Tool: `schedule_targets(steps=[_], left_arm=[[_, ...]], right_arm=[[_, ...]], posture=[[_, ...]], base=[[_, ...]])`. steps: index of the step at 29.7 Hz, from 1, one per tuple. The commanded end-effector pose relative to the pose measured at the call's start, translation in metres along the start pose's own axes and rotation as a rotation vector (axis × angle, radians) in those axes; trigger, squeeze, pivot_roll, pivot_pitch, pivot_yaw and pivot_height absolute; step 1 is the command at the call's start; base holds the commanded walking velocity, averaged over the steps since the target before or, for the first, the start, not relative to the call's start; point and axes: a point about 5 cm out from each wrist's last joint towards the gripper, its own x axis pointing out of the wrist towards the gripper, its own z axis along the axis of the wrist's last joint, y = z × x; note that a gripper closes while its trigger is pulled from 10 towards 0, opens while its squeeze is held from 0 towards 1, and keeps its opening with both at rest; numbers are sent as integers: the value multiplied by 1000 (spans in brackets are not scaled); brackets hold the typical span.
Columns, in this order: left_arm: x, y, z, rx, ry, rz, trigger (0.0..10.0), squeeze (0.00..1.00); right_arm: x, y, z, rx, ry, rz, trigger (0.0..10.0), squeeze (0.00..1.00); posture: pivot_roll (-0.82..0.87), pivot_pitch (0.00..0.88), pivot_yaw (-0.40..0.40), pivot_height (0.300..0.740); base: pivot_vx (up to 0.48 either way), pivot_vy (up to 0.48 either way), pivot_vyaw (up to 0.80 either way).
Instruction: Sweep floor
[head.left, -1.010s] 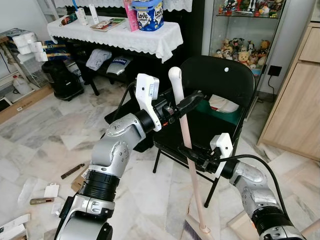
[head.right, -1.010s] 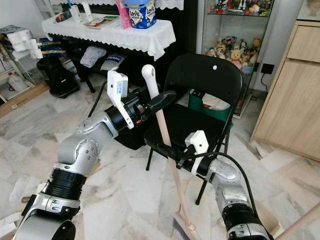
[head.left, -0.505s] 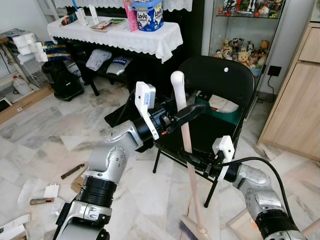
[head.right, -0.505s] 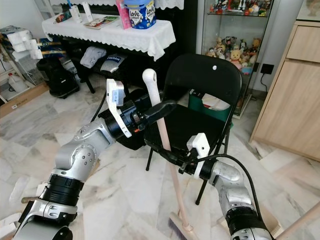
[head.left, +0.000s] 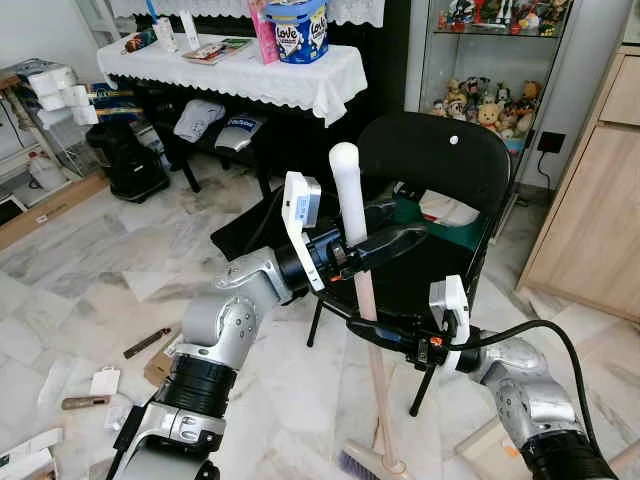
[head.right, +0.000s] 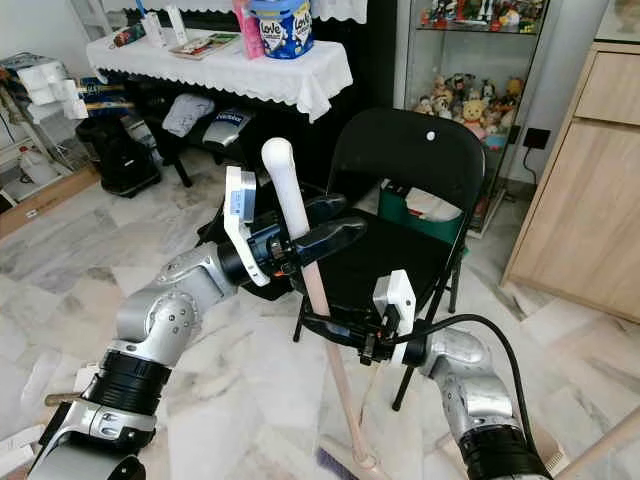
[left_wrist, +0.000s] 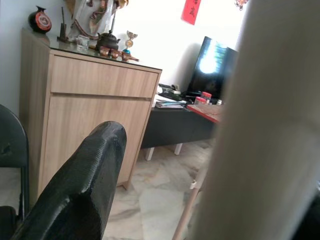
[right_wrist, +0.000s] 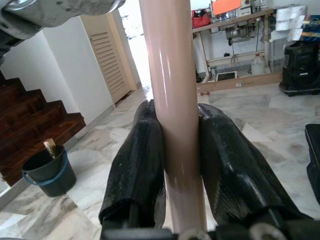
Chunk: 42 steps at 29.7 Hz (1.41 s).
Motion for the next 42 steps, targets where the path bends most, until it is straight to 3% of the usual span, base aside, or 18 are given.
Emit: schedule_targets(steps=[1, 9, 17, 24, 39, 40, 42], left_arm=[[-6, 5, 9, 16, -7, -2, 10000, 0], [-18, 15, 22, 58, 13, -8, 10000, 0], [-28, 21, 29, 48, 14, -42, 10000, 0], [-29, 22, 36, -21, -81, -80, 10000, 0], [-21, 19, 36, -140, -227, -91, 10000, 0], [-22, 18, 35, -150, -222, -100, 10000, 1000], [-23, 16, 35, -152, -218, -116, 10000, 1000]], right_arm=[[2, 6, -7, 60, -14, 22, 0, 0], [-1, 8, -10, 79, -7, 18, 0, 0], [-1, 9, -9, 89, -12, 36, 0, 0], [-4, 13, -8, 104, -23, 62, 0, 0], [-5, 8, 0, 104, -108, -5, 0, 0], [-5, 9, 0, 108, -112, 2, 0, 0], [-5, 11, 0, 116, -119, 17, 0, 0]], posture=[[-98, 0, 138, 740], [-93, 0, 138, 740], [-92, 0, 138, 740], [-94, 0, 140, 740], [-100, 0, 150, 740], [-100, 0, 150, 740], [-100, 0, 150, 740]], base=[[0, 0, 0], [0, 0, 0], [0, 0, 0], [0, 0, 0], [0, 0, 0], [0, 0, 0], [0, 0, 0]])
